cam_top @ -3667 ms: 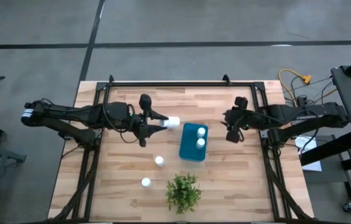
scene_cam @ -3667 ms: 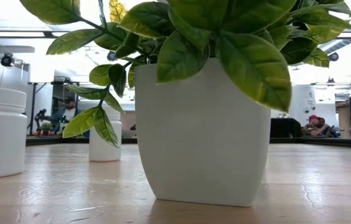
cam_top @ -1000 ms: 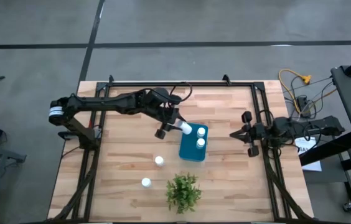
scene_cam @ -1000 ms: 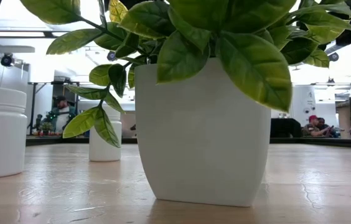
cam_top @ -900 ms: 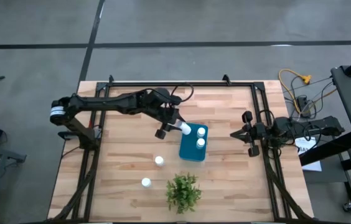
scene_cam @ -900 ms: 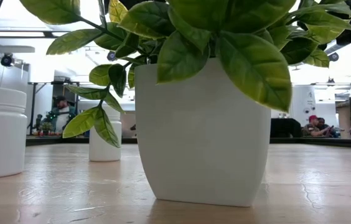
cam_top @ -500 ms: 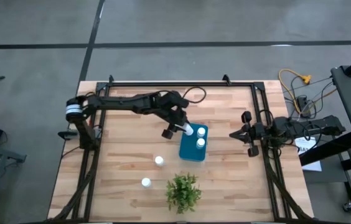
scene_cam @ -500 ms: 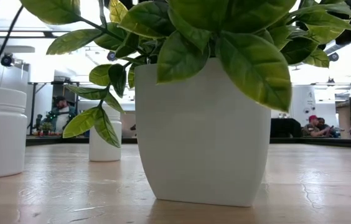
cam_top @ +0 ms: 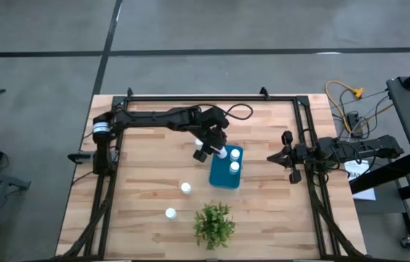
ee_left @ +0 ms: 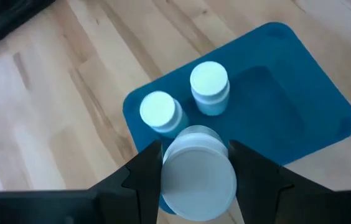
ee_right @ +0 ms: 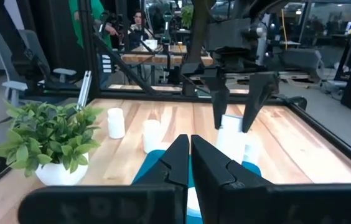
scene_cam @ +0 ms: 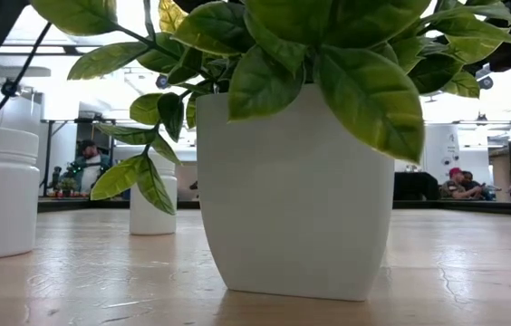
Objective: Pick and place pill bottles into a basket
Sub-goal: Put the white pill bottle into the blue bin
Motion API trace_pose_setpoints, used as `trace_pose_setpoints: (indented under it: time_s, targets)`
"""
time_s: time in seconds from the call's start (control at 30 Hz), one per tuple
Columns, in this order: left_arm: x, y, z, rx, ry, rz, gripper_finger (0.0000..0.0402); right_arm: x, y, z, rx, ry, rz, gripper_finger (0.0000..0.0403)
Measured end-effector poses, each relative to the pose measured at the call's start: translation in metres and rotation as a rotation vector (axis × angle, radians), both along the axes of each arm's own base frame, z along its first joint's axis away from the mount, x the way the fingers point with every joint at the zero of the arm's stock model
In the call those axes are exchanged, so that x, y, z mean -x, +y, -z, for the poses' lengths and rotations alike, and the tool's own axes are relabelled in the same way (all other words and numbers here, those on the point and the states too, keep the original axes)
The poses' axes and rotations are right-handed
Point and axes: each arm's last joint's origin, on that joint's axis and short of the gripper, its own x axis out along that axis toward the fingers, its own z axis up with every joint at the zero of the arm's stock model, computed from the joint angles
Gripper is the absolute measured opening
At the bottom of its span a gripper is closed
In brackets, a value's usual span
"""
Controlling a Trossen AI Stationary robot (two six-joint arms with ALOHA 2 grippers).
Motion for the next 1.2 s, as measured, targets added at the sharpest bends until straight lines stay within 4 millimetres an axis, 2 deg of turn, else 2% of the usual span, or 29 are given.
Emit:
trace_pose_setpoints:
  time_s: [0.27, 0.83, 0.97, 1.1, 1.2]
  targets:
    - [-0.002, -0.005, 0.011, -0.052, 0.035, 0.034, 0.0144, -0.001, 0.0, 0.001, 0.002, 0.007, 0.0, 0.0008]
    - [0.0, -0.004, 0.015, -0.077, 0.046, 0.048, 0.0144, -0.001, 0.0, 0.001, 0.005, 0.008, -0.001, 0.0008]
    - [-0.003, -0.002, 0.024, -0.073, 0.07, 0.036, 0.0144, -0.001, 0.0, 0.001, 0.009, 0.008, -0.001, 0.0008]
    - [-0.013, 0.0, 0.043, -0.092, 0.116, 0.02, 0.0144, -0.001, 0.0, 0.001, 0.007, 0.009, -0.003, 0.0008]
    - [-0.019, 0.002, 0.045, -0.1, 0.11, 0.02, 0.0144, -0.001, 0.0, 0.002, 0.003, 0.019, -0.003, 0.0008]
